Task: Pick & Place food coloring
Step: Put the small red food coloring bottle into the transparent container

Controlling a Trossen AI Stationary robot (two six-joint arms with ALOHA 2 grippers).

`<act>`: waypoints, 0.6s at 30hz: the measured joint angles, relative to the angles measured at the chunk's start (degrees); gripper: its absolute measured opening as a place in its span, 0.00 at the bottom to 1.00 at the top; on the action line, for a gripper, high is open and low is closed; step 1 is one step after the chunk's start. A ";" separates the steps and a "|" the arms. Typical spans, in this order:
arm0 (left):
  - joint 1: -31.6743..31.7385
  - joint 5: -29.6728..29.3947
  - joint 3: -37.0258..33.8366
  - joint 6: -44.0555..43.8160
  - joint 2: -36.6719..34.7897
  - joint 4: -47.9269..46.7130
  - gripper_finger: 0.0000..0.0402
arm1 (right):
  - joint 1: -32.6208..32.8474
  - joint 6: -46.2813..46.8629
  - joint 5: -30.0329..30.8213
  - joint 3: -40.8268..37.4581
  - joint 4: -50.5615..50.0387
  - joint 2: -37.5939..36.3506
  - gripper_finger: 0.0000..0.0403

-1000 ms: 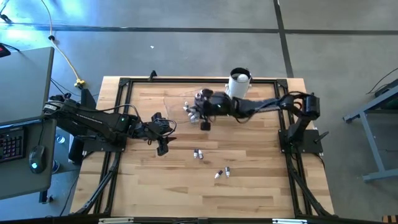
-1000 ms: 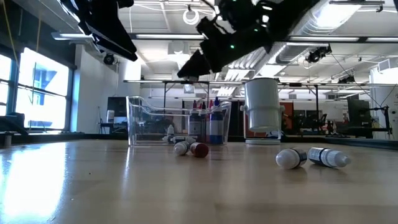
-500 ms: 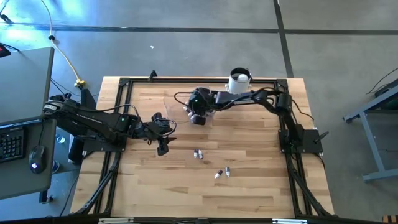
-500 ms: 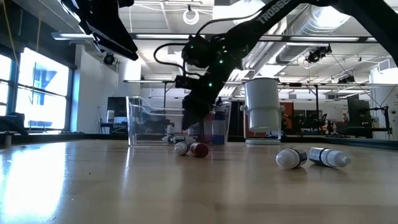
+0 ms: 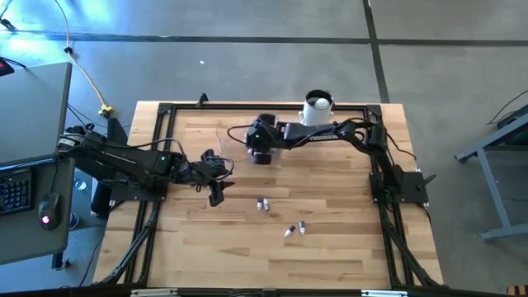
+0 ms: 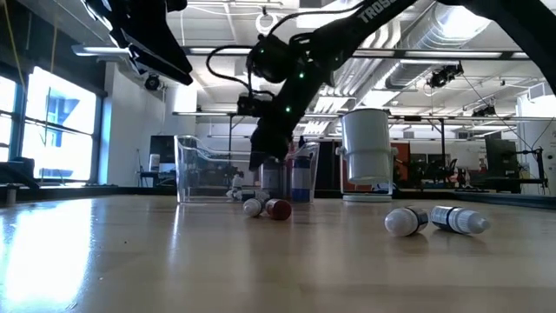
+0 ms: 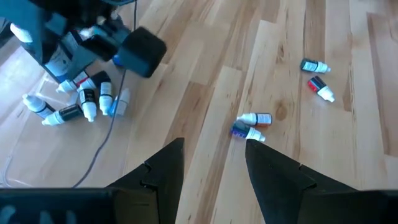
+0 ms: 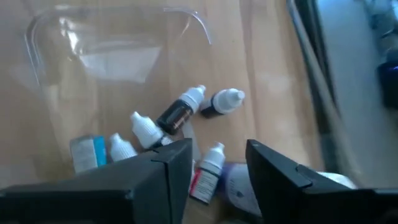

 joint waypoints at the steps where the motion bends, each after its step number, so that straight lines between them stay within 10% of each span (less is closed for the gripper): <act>1: 0.01 0.00 0.00 0.00 0.00 0.04 0.42 | 0.57 -0.91 1.23 0.00 -0.83 -0.69 0.38; 9: 0.01 0.00 0.00 0.09 0.00 0.03 0.42 | 8.77 -0.81 0.65 0.00 -10.51 -8.83 0.40; 18: -0.02 0.04 0.00 0.26 0.00 0.01 0.42 | 17.91 0.62 -25.48 -0.17 -20.82 -9.11 0.33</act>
